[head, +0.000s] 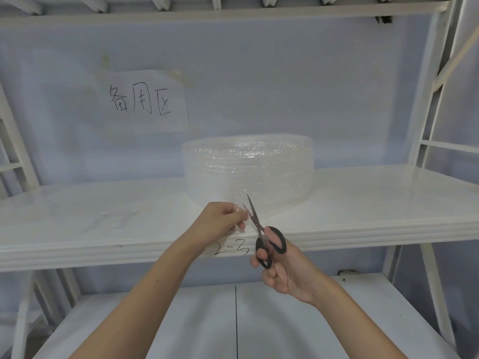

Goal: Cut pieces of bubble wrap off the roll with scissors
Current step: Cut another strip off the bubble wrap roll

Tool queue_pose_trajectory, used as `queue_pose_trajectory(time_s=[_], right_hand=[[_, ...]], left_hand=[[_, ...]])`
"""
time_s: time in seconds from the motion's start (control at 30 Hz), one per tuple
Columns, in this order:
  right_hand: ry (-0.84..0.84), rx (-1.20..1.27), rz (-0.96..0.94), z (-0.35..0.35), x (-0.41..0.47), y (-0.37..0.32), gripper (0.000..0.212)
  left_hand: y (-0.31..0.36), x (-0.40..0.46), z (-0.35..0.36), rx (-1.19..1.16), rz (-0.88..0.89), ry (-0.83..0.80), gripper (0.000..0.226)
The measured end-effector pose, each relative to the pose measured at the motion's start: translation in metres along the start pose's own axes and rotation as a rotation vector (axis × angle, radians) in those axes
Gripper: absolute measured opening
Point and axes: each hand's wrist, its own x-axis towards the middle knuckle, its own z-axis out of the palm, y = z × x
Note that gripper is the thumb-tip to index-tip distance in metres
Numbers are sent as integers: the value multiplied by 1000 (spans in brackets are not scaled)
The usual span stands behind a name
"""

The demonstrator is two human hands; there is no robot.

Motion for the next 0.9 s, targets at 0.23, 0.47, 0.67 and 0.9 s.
queue_pose_trajectory(time_s=[0.23,0.47,0.67,0.9], right_hand=[[11,-37,-6,5,5,0,51],[-12,-46,3,2,4,5,53],[-19,-24,1,1,3,5,54],[-34,1,1,2,8,-2,53]], left_hand=[[-3,-1,-2,41,-2,15,24],[2,-6,-1,11,33,8,20],[3,-7,0,12,35,9,25],[1,-9,-3,30,61,-7,34]])
